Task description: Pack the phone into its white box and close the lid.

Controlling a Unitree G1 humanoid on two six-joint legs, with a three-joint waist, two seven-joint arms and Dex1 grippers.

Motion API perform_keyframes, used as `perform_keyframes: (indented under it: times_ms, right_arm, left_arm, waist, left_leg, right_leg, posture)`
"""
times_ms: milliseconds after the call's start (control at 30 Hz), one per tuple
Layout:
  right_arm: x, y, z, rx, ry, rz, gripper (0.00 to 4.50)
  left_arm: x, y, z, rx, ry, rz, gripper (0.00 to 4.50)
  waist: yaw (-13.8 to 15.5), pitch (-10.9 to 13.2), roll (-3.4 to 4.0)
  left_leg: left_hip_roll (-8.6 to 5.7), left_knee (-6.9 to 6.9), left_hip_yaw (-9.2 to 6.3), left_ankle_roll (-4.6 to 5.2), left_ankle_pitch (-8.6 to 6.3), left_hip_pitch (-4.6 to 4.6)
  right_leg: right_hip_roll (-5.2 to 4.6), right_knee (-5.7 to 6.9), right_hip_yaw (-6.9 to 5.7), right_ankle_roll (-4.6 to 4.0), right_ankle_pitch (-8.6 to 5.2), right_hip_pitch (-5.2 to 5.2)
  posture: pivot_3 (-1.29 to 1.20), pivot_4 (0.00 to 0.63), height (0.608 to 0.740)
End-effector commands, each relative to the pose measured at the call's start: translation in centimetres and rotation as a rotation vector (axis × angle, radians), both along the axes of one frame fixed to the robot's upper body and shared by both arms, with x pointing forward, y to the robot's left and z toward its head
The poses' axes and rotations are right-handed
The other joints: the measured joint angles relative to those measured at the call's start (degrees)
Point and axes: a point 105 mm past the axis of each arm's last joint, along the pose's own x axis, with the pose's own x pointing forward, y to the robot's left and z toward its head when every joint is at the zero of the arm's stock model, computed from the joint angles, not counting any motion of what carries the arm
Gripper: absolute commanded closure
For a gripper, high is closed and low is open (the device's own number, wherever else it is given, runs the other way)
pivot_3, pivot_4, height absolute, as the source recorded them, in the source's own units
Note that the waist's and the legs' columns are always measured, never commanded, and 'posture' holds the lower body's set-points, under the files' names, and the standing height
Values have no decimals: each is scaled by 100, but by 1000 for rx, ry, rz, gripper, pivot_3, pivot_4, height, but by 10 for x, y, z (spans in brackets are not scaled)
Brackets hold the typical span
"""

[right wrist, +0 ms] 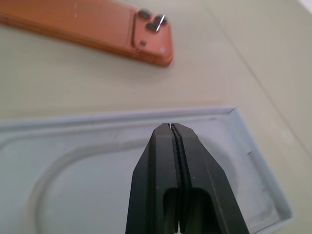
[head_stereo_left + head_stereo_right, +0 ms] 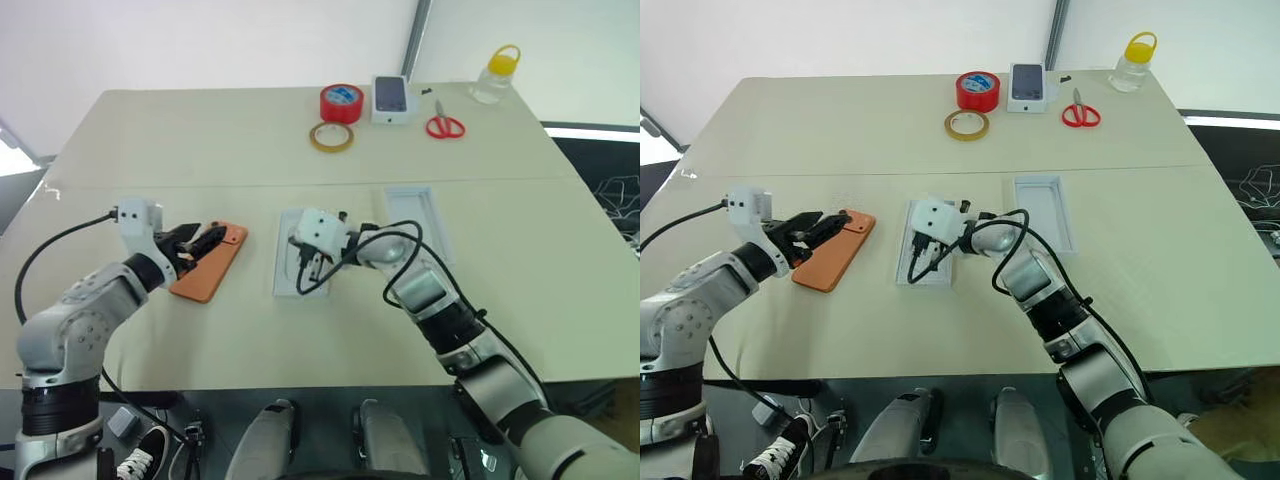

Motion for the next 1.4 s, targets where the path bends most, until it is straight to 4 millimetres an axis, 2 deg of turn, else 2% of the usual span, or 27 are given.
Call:
perform_keyframes:
  times_ms: [33,133,233,333,533,700,833,1000,1100,1400]
  right_arm:
    - [-5,28,30,75,-60,57,4464]
    - [-7,50,32,68,-68,77,4464]
    - [-9,73,21,-2,-34,98,4464]
    - [-13,83,3,-90,39,108,4464]
    - [-22,101,-13,-163,155,103,4464]
    - [-26,109,-21,-187,223,93,4464]
    - [-27,110,-33,-251,198,87,4464]
    - [-21,111,-34,-256,199,48,4464]
    - [-17,111,-32,-246,205,33,4464]
    - [-12,105,-35,-261,180,27,4464]
  left_arm:
    - [0,36,4,-40,51,69,1145]
    - [1,52,-3,-88,115,67,1145]
    - [4,59,-8,-126,161,20,1145]
    - [7,61,-12,-169,201,-27,1145]
    - [3,59,-33,-126,317,-140,1145]
    - [0,59,-56,-97,395,-180,1145]
    - [2,51,-69,-60,428,-214,1145]
    - [4,36,-73,-71,450,-264,1145]
    - [-2,22,-78,-95,497,-317,1145]
    - [-9,-2,-70,-236,523,-399,1145]
  waist:
    - [-64,0,0]
    - [-104,0,0]
    - [-120,0,-1]
    - [-114,-2,-3]
    - [-133,-3,-5]
    - [-134,-5,-4]
    - [-112,-8,-2]
    - [-100,-25,14]
    - [-98,-37,22]
    - [-106,-51,38]
  left_leg:
    - [0,-7,0,-4,3,0]
    - [2,-18,-6,-9,8,0]
    - [2,-18,-7,-24,17,4]
    - [2,-19,-10,-26,18,3]
    - [0,-20,-11,-29,20,3]
    - [2,-24,-14,-29,20,5]
    - [0,-24,-14,-26,18,8]
    - [-2,-24,-16,-9,8,15]
    - [-6,-23,-17,-8,8,15]
    - [-7,-23,-17,-7,8,17]
  right_leg:
    - [1,3,1,-2,1,-3]
    - [4,11,-2,-5,3,-13]
    - [5,12,-3,-9,5,-22]
    - [6,11,-5,-9,5,-28]
    - [4,11,-4,-9,5,-30]
    - [7,19,-4,-11,6,-35]
    - [6,19,-5,-11,6,-32]
    - [3,20,-6,-11,6,-24]
    - [0,20,-6,-10,5,-22]
    - [0,19,-5,-10,5,-19]
  posture:
    - [0,150,740]
    - [0,150,740]
    - [0,150,740]
    - [0,150,740]
    - [0,150,740]
    - [0,150,740]
    - [0,150,740]
    - [0,150,740]
    - [0,150,740]
    - [0,150,740]
